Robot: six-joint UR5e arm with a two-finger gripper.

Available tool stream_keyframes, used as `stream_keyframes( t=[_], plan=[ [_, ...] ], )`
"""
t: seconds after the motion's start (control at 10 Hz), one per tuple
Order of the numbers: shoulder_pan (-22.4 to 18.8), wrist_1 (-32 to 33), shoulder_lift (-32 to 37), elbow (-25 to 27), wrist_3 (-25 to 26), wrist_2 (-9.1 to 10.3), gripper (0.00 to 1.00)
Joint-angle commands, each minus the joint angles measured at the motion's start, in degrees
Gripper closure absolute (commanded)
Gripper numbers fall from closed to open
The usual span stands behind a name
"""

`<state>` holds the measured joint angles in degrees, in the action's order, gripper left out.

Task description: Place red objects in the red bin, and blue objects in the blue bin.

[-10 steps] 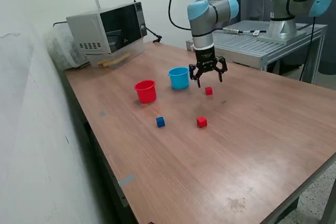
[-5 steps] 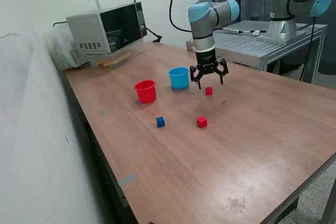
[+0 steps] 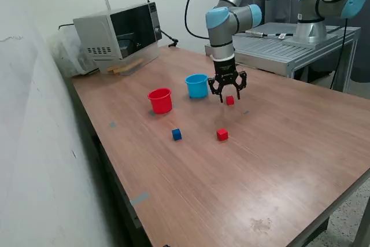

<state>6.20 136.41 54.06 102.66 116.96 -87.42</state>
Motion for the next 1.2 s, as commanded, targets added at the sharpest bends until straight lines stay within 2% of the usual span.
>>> stream_keyframes(
  t=[0.0, 0.3, 0.4, 0.5, 0.6, 0.7, 0.9, 1.0, 1.1],
  plan=[
    [0.5, 1.0, -0.4, -0.9, 0.2, -0.12, 1.0],
    [0.5, 1.1, -0.4, -1.1, 0.1, -1.17, 1.0],
    [0.6, 0.9, 0.6, -1.5, 0.3, -2.13, 1.0],
    [0.6, 0.7, 3.3, -2.4, 0.5, -1.88, 1.0],
    [0.7, 0.5, 5.5, -4.7, 3.2, -1.62, 1.0],
    [0.9, 0.3, 5.3, -9.2, 7.7, -1.44, 1.0],
    [1.3, -0.9, 2.1, -19.1, 20.7, -1.96, 1.0],
    [1.3, -0.9, 1.4, -22.3, 29.6, -2.49, 1.0],
    [1.2, -0.9, 1.3, -23.9, 38.3, -4.93, 1.0]
  ],
)
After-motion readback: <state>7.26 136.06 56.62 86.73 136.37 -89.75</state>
